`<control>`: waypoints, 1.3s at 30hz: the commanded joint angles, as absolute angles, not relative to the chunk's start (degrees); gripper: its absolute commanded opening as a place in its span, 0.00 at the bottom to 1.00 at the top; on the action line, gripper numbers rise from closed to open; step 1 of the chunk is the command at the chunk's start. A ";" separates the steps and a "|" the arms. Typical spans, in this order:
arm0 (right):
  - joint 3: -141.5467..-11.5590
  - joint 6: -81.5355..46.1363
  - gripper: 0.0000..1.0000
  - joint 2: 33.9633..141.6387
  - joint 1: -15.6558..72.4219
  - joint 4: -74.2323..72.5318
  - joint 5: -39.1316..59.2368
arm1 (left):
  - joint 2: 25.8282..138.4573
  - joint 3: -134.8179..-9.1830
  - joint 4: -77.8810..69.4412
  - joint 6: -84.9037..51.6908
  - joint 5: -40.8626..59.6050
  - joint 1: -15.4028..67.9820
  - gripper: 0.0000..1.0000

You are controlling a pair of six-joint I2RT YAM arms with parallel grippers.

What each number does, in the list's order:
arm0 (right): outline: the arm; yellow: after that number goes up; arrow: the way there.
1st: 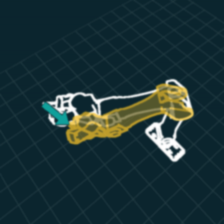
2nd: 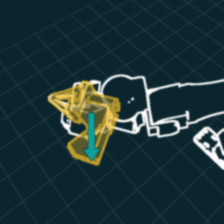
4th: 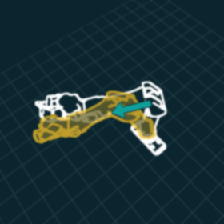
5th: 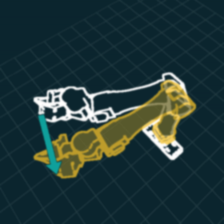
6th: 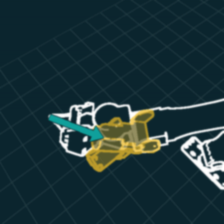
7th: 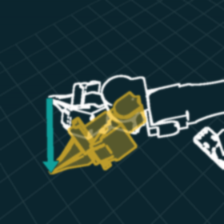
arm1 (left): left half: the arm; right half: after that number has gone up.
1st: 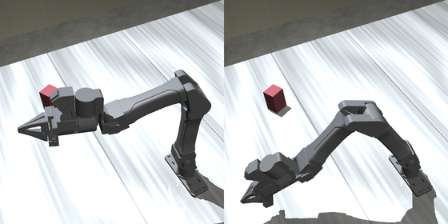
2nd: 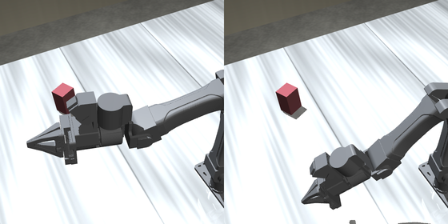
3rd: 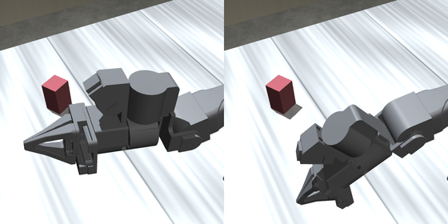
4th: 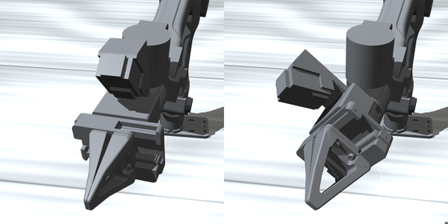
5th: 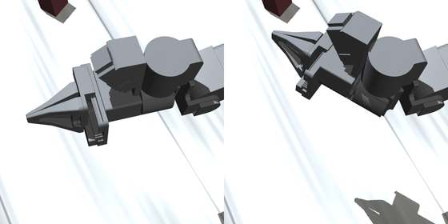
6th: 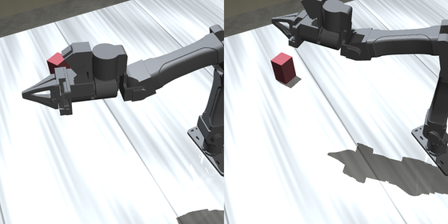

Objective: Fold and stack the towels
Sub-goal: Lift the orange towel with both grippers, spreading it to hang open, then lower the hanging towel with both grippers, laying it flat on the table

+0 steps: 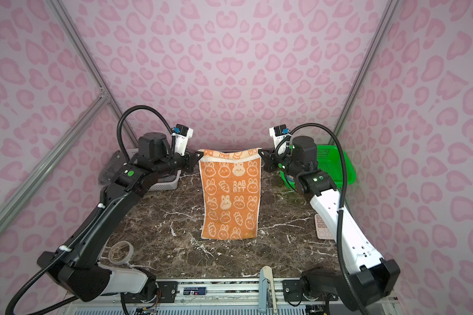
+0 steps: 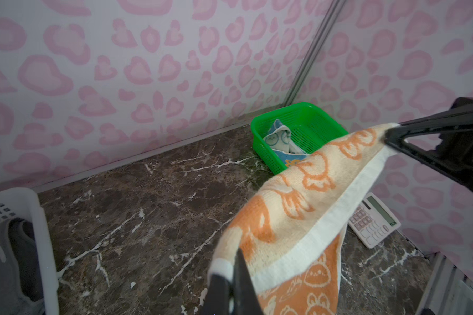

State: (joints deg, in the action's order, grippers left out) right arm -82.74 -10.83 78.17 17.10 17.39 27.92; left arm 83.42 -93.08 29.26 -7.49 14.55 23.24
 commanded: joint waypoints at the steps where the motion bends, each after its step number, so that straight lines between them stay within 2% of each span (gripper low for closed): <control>1: -89.25 -10.13 0.00 84.54 16.08 14.76 28.25 | 89.54 -99.84 25.83 -6.23 16.09 21.52 0.03; 5: -97.88 -9.59 0.00 91.01 15.12 16.68 28.87 | 95.36 -109.87 28.39 -4.71 18.20 20.92 0.03; 10: -101.51 -9.66 0.00 90.84 15.12 17.72 30.29 | 94.80 -114.08 30.07 -3.27 19.28 20.86 0.03; 20: -88.16 -10.53 0.00 72.87 18.41 19.47 30.96 | 75.70 -96.34 27.91 -5.23 23.61 21.02 0.03; 29: -81.55 -14.45 0.00 59.91 21.52 20.07 27.78 | 62.83 -88.37 27.21 -13.09 26.81 21.20 0.03; 33: -80.05 -15.62 0.00 59.42 21.54 19.82 24.47 | 62.57 -86.52 26.70 -15.14 23.39 21.23 0.03; 39: -79.73 -15.27 0.00 68.15 21.32 22.17 19.73 | 70.05 -84.64 26.32 -15.20 18.83 20.94 0.03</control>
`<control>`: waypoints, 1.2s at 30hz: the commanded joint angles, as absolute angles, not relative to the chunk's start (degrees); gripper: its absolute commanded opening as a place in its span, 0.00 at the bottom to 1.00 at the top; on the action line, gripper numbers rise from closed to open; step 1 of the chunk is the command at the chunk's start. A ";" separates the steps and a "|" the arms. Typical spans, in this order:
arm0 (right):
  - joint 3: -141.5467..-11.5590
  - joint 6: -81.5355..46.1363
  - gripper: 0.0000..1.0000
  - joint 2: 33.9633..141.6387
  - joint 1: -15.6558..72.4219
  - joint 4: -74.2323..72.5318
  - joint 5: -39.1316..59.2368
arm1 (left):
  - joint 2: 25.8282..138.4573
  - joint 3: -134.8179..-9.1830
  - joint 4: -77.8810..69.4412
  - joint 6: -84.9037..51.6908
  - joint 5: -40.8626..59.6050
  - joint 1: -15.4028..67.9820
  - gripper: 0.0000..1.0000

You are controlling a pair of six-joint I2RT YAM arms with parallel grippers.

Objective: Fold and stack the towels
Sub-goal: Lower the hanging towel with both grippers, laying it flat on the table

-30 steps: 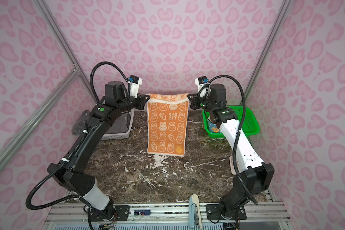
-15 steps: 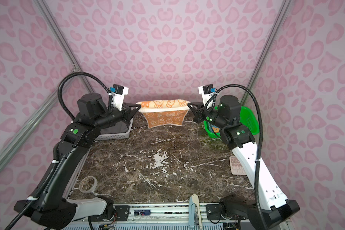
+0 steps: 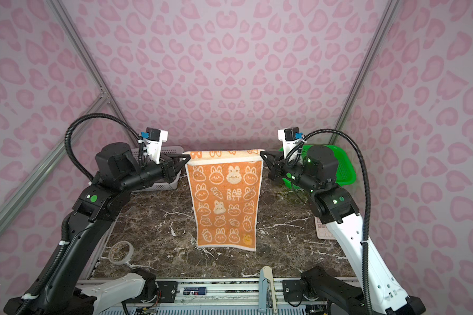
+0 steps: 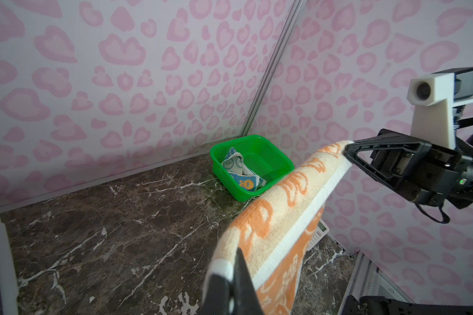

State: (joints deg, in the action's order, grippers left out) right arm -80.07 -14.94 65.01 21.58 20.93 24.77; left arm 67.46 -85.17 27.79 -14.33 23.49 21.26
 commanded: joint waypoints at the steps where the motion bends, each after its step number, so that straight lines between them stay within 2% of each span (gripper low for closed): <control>1: -79.80 -15.32 0.00 70.34 21.11 22.08 19.28 | 72.14 -84.70 26.30 -15.08 18.19 20.84 0.03; 7: -81.95 -16.57 0.00 84.91 17.87 18.89 22.83 | 87.27 -87.40 24.71 -12.74 17.86 19.27 0.03; 12: -88.78 -16.57 0.00 97.15 14.72 18.09 26.64 | 101.54 -94.48 24.96 -12.45 22.95 16.31 0.03; 16: -91.36 -17.14 0.00 102.93 14.06 18.46 28.80 | 106.87 -96.74 24.35 -11.59 27.40 15.32 0.03; 22: -87.07 -18.51 0.00 103.99 14.06 18.03 29.79 | 107.50 -93.93 25.03 -10.97 30.93 15.31 0.03; 36: -71.23 -21.88 0.00 93.17 16.59 23.11 31.04 | 96.97 -75.11 25.05 -13.58 34.04 15.33 0.03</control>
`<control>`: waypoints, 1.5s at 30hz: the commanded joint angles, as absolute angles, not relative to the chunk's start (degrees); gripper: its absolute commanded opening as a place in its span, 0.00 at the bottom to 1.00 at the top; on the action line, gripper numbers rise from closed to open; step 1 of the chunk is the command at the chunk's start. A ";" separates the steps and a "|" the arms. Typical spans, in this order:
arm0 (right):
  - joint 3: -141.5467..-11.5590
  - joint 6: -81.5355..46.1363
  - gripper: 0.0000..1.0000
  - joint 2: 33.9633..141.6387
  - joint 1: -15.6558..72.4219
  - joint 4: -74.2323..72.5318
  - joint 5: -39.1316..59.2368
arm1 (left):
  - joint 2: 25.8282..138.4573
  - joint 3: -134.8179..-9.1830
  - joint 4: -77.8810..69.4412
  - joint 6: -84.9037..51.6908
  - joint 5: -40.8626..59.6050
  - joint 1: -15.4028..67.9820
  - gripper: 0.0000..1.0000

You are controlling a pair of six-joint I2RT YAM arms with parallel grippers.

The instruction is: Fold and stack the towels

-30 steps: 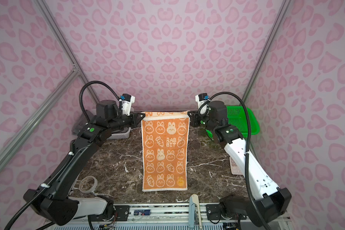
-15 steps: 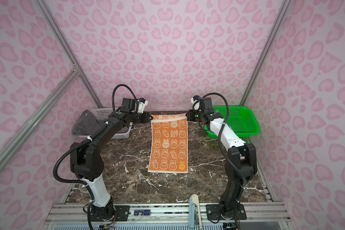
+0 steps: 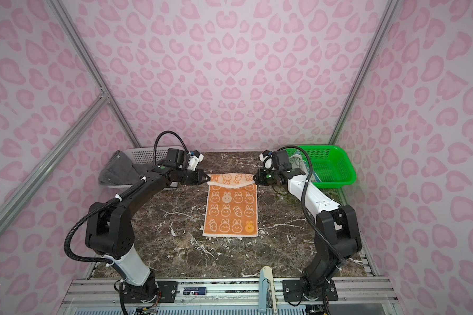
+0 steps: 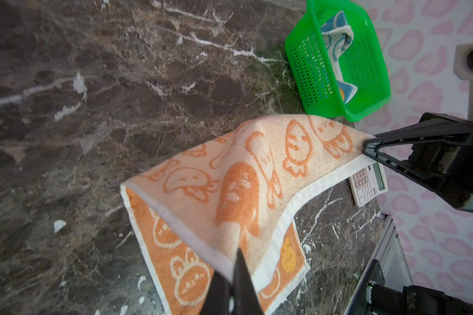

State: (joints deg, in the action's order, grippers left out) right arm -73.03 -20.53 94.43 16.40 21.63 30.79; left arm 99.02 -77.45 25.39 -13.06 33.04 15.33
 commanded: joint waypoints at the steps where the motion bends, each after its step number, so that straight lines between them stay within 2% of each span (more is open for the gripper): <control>1: -69.97 -22.35 0.00 92.15 16.67 22.86 30.94 | 96.08 -73.99 25.05 -13.68 34.07 15.32 0.03; 20: -49.10 -32.49 0.00 78.99 22.87 18.15 25.36 | 85.46 -56.49 25.09 -17.62 32.00 18.96 0.03; 41: -39.41 -36.16 0.00 77.67 27.76 16.17 22.06 | 86.41 -49.05 26.21 -19.39 25.37 23.21 0.03; 45: -37.77 -36.78 0.04 77.43 28.42 16.06 22.14 | 87.14 -48.51 26.85 -19.28 24.59 23.67 0.05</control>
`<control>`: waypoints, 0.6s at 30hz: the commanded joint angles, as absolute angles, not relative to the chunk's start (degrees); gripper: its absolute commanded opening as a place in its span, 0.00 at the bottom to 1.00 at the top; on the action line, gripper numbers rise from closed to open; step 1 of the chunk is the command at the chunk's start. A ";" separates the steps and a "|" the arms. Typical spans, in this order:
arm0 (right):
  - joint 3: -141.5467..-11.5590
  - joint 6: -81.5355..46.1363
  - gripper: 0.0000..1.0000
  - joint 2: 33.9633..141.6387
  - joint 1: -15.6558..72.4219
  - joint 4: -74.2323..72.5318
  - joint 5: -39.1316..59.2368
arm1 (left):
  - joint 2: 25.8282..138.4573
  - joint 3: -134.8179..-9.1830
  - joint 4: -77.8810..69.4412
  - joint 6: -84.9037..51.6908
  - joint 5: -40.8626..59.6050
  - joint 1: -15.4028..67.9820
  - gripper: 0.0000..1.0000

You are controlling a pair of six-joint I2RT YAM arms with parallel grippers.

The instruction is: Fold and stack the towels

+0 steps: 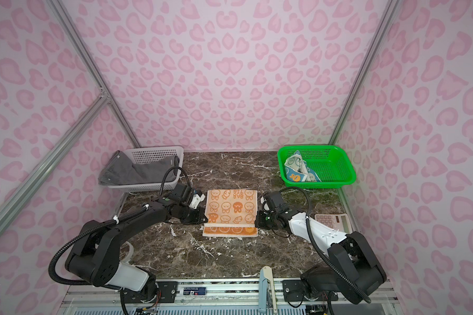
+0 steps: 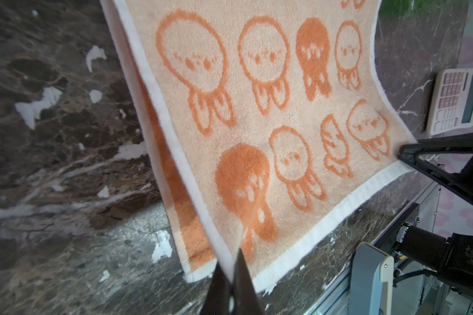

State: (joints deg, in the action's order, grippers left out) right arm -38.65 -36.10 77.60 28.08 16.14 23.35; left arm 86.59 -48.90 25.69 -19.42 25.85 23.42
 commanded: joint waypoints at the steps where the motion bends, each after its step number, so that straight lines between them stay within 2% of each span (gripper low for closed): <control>1: -37.40 -36.81 0.05 77.35 28.56 16.15 22.21 | 87.18 -48.45 27.04 -19.18 24.38 23.80 0.05; 5: -36.02 -36.96 0.12 77.43 28.97 16.14 23.00 | 87.67 -48.74 28.42 -18.94 22.82 24.18 0.10; 12: -35.75 -35.21 0.29 78.22 29.23 17.93 23.80 | 87.93 -49.15 30.95 -18.32 20.37 24.44 0.27; 18: -39.20 -30.44 0.34 76.43 28.81 23.81 20.25 | 86.12 -50.70 34.06 -18.27 18.27 24.51 0.44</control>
State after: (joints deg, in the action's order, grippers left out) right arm -37.71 -33.76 77.08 29.15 20.36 22.98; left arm 87.42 -49.56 31.42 -18.83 19.94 24.45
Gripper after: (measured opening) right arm 0.339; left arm 0.438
